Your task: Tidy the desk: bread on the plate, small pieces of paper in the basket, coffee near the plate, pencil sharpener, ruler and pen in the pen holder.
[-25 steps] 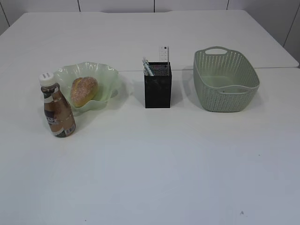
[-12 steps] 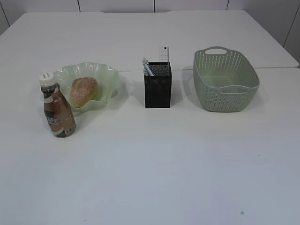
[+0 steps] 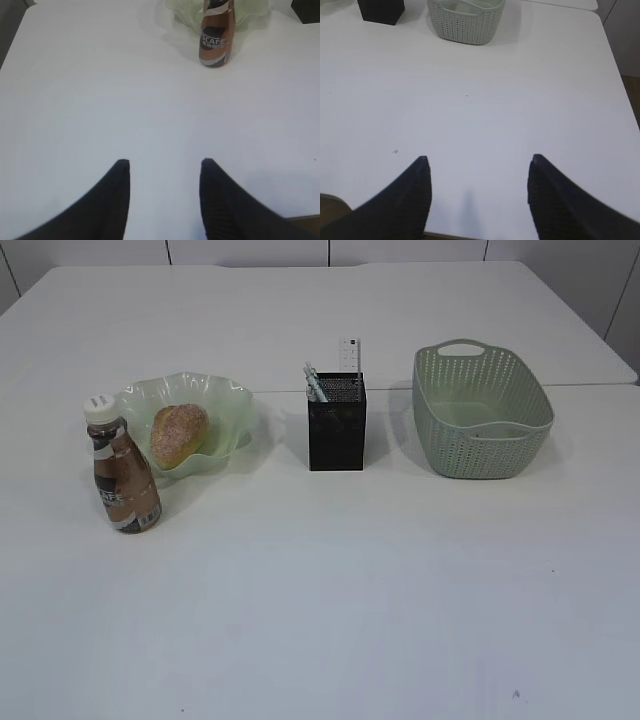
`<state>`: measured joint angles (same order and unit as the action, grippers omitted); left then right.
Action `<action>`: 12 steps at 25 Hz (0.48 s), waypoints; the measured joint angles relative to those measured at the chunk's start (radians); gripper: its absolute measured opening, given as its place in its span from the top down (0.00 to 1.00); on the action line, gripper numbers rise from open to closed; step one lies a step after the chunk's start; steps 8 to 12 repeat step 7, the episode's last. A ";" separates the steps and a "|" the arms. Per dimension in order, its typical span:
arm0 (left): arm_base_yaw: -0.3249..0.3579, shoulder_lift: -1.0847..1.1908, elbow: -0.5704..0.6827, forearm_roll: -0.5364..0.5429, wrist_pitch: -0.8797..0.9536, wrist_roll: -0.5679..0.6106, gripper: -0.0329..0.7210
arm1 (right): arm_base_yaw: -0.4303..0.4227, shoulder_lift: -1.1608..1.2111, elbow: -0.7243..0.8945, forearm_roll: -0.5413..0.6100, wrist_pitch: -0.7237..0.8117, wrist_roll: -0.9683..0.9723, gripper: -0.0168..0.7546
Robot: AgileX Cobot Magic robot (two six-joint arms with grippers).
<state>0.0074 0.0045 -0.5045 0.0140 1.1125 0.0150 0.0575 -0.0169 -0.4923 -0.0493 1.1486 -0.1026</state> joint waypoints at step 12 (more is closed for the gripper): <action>0.000 0.000 0.000 0.000 0.000 0.000 0.56 | 0.000 0.000 0.000 0.000 0.000 0.000 0.36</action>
